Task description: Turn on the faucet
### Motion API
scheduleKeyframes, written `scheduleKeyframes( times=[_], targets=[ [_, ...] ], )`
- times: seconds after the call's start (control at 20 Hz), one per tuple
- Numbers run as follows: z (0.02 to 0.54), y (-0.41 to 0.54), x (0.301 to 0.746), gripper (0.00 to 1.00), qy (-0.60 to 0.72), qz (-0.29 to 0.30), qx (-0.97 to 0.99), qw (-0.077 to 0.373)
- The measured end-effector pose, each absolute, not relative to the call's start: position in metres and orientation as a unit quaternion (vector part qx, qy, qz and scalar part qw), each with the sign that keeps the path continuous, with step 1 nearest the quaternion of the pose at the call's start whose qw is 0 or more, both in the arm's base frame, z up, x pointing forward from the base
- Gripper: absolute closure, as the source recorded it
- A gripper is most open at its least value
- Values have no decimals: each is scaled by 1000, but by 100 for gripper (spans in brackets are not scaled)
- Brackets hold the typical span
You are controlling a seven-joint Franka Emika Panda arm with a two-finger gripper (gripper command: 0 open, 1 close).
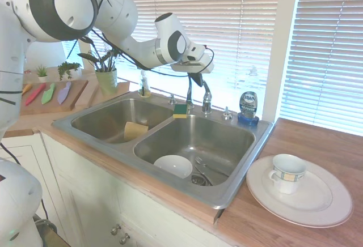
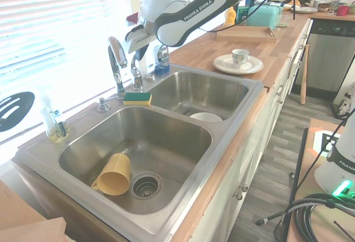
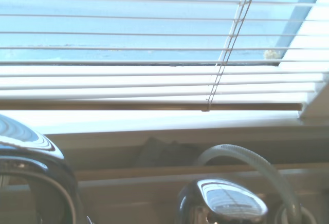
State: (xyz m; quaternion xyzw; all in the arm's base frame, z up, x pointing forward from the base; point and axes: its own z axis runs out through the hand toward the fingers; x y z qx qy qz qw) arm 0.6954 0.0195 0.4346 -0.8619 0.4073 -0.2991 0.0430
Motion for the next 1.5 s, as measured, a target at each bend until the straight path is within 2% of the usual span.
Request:
scheduleKeyframes(
  times=[0.2, 0.3, 0.45, 0.75, 0.95, 1.5],
  targets=[
    [445, 16, 686, 100, 411, -301, -859, 43],
    [438, 13, 680, 100, 418, -284, -862, 31],
    [411, 5, 668, 100, 437, -239, -867, 17],
    [364, -16, 637, 100, 470, -109, -876, -11],
    [358, -12, 589, 100, 469, -50, -882, -11],
    [396, -5, 438, 100, 467, -25, -884, -11]
  ],
)
